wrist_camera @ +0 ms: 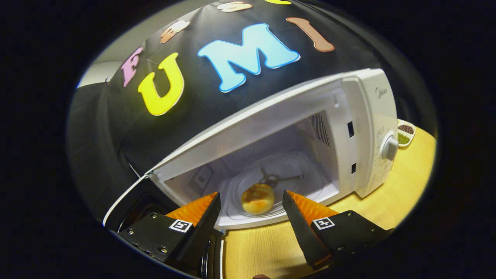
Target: Open the microwave, put the food inside, and close the microwave door.
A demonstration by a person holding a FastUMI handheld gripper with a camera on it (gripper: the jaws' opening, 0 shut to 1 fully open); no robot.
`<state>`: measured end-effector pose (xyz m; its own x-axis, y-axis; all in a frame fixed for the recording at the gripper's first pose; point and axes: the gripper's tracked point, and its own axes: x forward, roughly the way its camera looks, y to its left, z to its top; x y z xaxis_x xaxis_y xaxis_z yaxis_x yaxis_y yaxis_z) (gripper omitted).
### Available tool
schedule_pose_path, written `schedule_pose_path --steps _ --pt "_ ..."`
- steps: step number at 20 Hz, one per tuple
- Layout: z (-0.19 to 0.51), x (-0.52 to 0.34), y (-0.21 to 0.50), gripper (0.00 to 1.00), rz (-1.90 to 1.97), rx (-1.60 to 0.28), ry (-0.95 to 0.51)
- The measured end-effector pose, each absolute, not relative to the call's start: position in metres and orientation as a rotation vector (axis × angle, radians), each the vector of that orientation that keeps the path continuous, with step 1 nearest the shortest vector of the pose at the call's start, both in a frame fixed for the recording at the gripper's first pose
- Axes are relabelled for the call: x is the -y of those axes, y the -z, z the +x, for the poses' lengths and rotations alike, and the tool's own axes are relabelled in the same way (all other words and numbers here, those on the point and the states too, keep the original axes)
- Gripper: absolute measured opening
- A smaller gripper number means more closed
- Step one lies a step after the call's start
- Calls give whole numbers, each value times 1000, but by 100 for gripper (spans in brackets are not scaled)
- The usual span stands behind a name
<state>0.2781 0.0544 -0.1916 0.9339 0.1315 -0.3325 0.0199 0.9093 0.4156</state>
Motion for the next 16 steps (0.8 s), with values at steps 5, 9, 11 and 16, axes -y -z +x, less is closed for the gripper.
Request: schedule_pose_path --steps 5,9,11,16 --pt "220 -49 142 97 349 -299 -84" --pt "173 -49 112 97 306 -258 -99" --pt "151 -54 100 97 288 -239 -113" --pt "98 -80 76 97 256 -208 -176"
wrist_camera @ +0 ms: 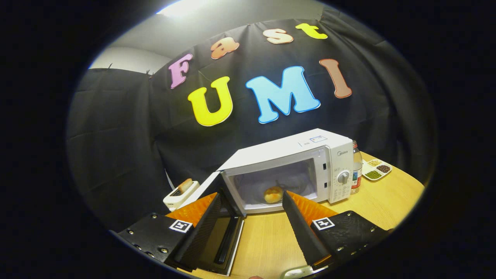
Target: Open the microwave, put the food inside, and close the microwave door.
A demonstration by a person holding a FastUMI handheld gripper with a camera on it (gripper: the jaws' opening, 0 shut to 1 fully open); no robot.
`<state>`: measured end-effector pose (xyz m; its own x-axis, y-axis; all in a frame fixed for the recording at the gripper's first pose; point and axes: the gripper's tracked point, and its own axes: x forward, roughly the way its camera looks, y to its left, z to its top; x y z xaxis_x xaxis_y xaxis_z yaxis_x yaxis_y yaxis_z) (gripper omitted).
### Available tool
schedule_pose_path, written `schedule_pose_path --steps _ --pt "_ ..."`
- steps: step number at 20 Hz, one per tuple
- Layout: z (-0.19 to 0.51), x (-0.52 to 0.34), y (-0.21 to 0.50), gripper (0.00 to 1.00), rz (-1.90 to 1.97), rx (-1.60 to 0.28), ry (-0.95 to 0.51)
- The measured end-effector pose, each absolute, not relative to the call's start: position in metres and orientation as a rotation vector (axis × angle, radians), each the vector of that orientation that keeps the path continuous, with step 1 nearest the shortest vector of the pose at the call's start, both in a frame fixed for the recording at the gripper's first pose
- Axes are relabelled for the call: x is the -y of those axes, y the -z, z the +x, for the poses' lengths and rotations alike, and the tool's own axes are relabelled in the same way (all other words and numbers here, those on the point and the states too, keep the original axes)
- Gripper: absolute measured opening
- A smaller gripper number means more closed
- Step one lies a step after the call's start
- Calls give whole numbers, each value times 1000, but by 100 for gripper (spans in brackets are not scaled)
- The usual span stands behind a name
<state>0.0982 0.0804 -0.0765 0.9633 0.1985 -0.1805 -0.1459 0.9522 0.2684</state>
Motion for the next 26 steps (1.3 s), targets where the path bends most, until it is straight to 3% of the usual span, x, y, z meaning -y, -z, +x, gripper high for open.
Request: schedule_pose_path --steps 15,26 --pt "-2 -238 39 97 119 -138 -500" --pt "-35 -321 84 97 79 -242 -715"
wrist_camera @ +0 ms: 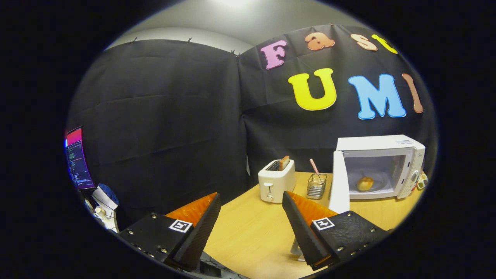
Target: Open the microwave, put the food inside, and close the microwave door.
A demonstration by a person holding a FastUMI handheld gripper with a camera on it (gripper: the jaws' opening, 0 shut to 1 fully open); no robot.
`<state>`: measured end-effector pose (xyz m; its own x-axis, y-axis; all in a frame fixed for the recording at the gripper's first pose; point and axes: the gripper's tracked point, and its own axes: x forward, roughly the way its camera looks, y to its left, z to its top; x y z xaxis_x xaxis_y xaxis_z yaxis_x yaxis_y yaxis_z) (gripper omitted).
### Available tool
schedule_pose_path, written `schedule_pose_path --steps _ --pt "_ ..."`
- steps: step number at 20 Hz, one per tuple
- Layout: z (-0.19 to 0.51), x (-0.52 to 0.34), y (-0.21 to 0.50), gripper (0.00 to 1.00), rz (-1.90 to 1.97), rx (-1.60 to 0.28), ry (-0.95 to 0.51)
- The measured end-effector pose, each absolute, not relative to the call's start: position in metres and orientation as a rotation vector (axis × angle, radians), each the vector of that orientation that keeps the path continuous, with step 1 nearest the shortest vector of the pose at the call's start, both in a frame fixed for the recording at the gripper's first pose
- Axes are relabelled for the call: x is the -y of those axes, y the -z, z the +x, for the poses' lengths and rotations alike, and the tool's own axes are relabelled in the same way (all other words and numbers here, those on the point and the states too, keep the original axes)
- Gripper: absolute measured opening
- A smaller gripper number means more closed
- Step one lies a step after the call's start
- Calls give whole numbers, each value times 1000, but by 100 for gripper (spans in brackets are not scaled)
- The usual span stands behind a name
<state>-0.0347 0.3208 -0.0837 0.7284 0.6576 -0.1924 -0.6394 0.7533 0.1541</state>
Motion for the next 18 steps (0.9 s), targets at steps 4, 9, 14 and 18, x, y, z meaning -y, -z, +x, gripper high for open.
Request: schedule_pose_path --steps 4,9,14,18 --pt "-38 -329 108 97 60 -301 -751" --pt "-36 -320 140 89 31 -366 -749" --pt "-21 -301 163 38 11 -409 -693" --pt "-7 -279 170 1 17 -424 -607"
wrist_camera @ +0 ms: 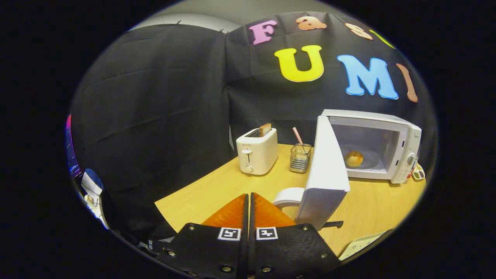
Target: Open the microwave, put the food inside, and close the microwave door.
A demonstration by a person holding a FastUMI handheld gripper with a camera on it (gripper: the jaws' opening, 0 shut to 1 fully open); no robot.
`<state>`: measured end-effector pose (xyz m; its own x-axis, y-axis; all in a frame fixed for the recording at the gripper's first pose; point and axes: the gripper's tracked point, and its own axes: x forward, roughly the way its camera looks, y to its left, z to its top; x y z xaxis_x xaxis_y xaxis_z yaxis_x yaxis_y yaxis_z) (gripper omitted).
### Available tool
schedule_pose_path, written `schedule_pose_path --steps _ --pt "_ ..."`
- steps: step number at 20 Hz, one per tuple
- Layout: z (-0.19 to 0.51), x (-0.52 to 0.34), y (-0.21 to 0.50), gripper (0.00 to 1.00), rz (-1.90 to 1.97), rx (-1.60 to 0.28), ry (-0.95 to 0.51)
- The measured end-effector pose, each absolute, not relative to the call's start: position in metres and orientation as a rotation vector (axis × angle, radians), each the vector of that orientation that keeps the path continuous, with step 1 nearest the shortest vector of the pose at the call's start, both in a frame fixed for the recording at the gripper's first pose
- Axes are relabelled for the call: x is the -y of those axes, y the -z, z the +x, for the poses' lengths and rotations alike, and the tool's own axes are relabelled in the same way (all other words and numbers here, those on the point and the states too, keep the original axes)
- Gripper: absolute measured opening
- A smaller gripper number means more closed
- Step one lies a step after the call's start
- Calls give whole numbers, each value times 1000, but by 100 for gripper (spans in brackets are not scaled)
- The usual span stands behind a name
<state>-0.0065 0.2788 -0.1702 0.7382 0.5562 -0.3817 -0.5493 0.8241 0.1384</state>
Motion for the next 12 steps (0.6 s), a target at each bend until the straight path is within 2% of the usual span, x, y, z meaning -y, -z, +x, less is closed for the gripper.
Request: schedule_pose_path --steps 12 --pt "1 -215 170 1 16 -435 -517"
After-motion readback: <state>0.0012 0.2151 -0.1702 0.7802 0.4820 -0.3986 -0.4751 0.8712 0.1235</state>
